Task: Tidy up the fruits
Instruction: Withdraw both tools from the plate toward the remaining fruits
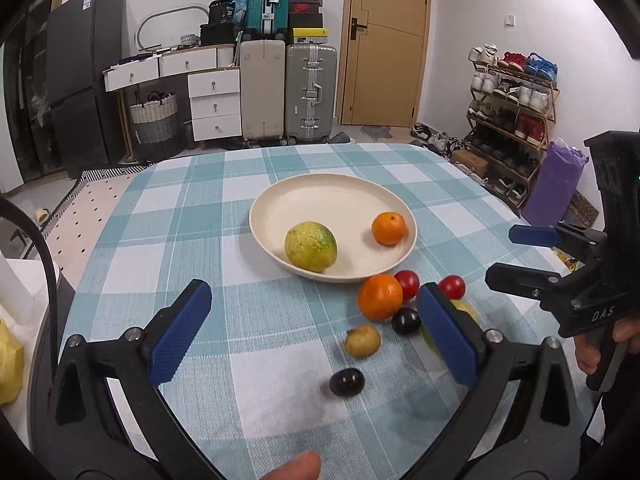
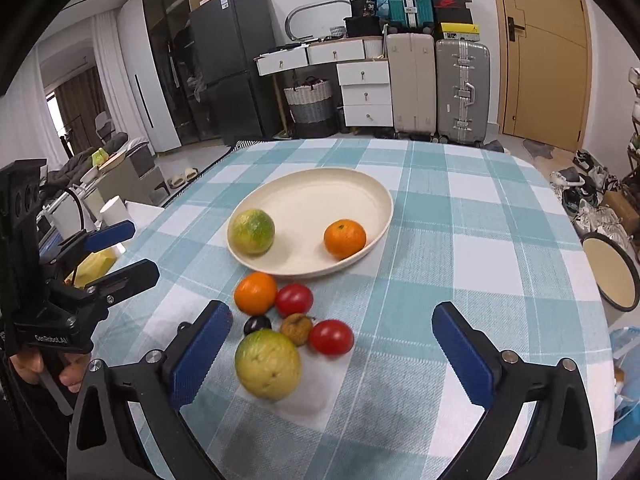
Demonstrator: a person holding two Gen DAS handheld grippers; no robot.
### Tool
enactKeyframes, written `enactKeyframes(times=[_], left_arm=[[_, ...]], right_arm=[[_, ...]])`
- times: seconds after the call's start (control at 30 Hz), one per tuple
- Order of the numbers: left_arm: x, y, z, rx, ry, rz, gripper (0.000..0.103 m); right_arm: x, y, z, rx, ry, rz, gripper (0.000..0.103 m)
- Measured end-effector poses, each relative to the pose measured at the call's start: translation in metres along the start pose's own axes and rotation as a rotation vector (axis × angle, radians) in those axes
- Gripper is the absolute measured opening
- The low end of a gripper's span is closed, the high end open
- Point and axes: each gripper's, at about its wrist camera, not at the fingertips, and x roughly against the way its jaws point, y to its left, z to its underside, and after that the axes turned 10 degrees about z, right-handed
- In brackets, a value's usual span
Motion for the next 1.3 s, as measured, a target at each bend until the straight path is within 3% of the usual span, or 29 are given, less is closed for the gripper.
enactKeyframes(times=[0.37, 0.77, 0.93, 1.3], left_arm=[[-0.009, -0.003, 0.028, -0.005, 0.073, -0.009, 0.103], [-0.030, -0.001, 0.041, 0.016, 0.135, 0.015, 0.103], [-0.036, -0.002, 0.043, 0.013, 0.156, 0.015, 0.103], [-0.045, 0.002, 0.046, 0.015, 0.204, 0.002, 0.103]], right_arm=[[-0.011, 0.010, 0.021, 0.008, 0.060, -0.028, 0.103], [-0.017, 0.020, 0.033, 0.022, 0.117, -0.163, 0.101], [-0.022, 0.023, 0.036, 0.019, 0.142, -0.177, 0.086], [-0.030, 0.032, 0.042, 0.013, 0.170, -0.229, 0.074]])
